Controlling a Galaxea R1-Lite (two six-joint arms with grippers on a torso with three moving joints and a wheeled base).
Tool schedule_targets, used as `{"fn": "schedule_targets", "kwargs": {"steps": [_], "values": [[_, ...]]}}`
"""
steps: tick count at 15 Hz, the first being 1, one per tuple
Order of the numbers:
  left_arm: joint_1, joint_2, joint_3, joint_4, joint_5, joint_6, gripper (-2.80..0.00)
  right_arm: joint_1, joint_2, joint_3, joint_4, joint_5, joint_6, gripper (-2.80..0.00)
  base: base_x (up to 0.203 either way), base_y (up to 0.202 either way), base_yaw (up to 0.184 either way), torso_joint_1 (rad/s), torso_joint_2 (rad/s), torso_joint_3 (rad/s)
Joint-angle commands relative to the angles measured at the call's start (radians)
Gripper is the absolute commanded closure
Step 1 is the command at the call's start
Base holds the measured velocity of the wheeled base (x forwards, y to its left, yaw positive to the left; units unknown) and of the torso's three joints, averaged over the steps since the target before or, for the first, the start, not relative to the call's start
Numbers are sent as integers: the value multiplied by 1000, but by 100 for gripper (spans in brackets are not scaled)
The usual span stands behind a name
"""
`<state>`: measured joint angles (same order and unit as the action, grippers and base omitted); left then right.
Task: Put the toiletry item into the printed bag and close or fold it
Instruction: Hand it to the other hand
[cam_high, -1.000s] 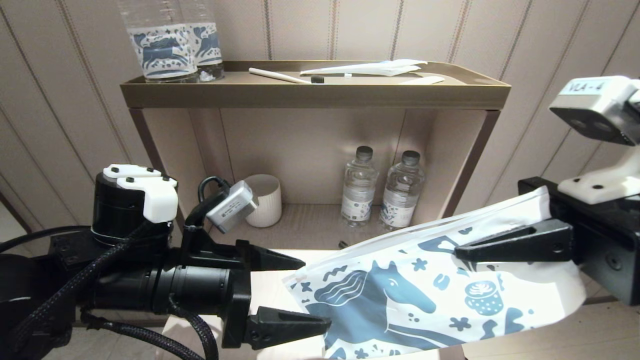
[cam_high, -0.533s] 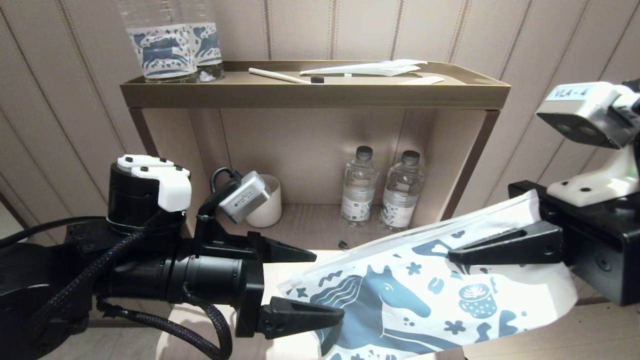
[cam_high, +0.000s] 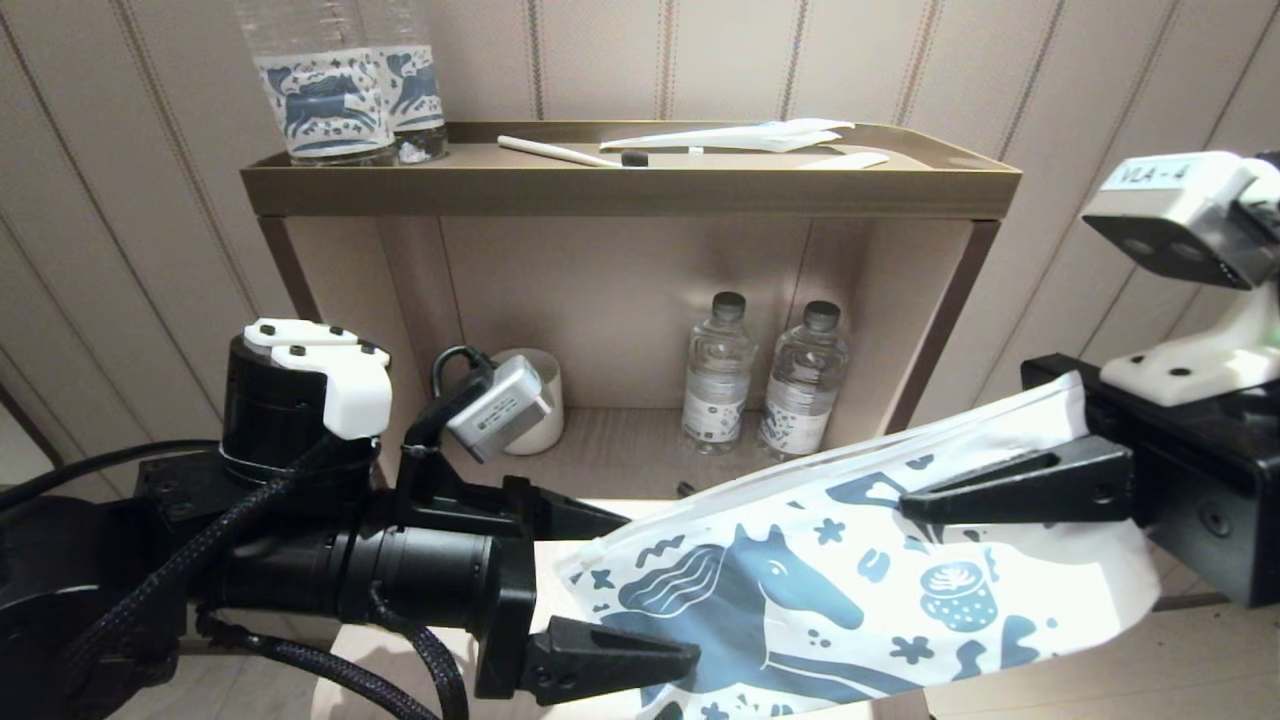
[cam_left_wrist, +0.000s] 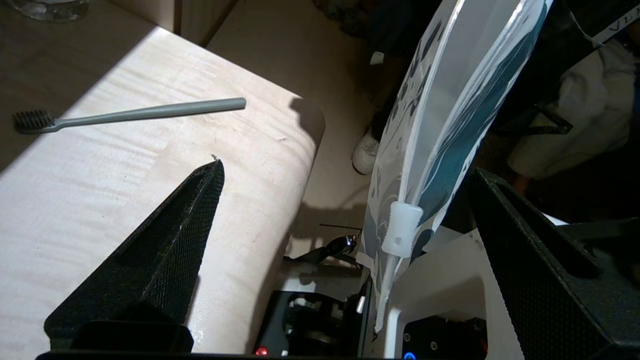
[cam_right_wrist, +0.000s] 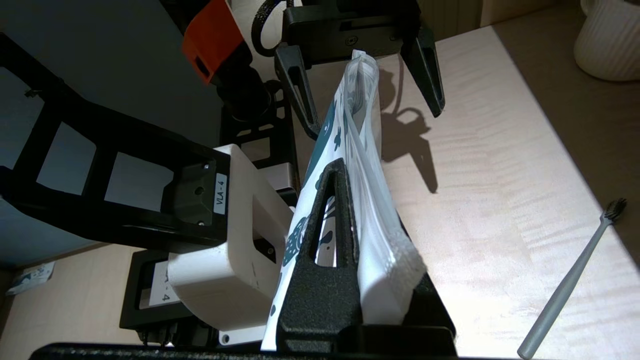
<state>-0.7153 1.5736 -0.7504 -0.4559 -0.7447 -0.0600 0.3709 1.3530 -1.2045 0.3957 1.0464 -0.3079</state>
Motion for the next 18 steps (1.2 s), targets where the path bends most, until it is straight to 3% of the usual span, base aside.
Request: {"fn": "schedule_targets", "kwargs": {"steps": [1, 4, 8, 11, 14, 16, 18], "values": [[-4, 0, 0, -3, -4, -1, -280, 0, -5, -1, 2, 6, -2, 0, 0, 0, 0, 0, 0, 0], [-7, 0, -1, -4, -4, -11, -280, -3, -16, -1, 2, 7, -2, 0, 0, 0, 0, 0, 0, 0], [-16, -47, -27, -16, 31, -199, -280, -18, -57, 13, 3, 17, -2, 0, 0, 0, 0, 0, 0, 0], [-35, -49, 5, -60, 47, -237, -280, -24, -72, -12, 3, 20, 5, 0, 0, 0, 0, 0, 0, 0], [-55, -40, 3, -108, 58, -320, -280, -25, -83, -15, 3, 23, 9, 0, 0, 0, 0, 0, 0, 0], [-85, -34, 4, -145, 130, -347, -280, -29, -91, -17, 3, 23, 9, 0, 0, 0, 0, 0, 0, 0], [-152, -16, 11, -228, 262, -364, -280, -37, -92, -27, 3, 23, 9, 0, 0, 0, 0, 0, 0, 0]]}}
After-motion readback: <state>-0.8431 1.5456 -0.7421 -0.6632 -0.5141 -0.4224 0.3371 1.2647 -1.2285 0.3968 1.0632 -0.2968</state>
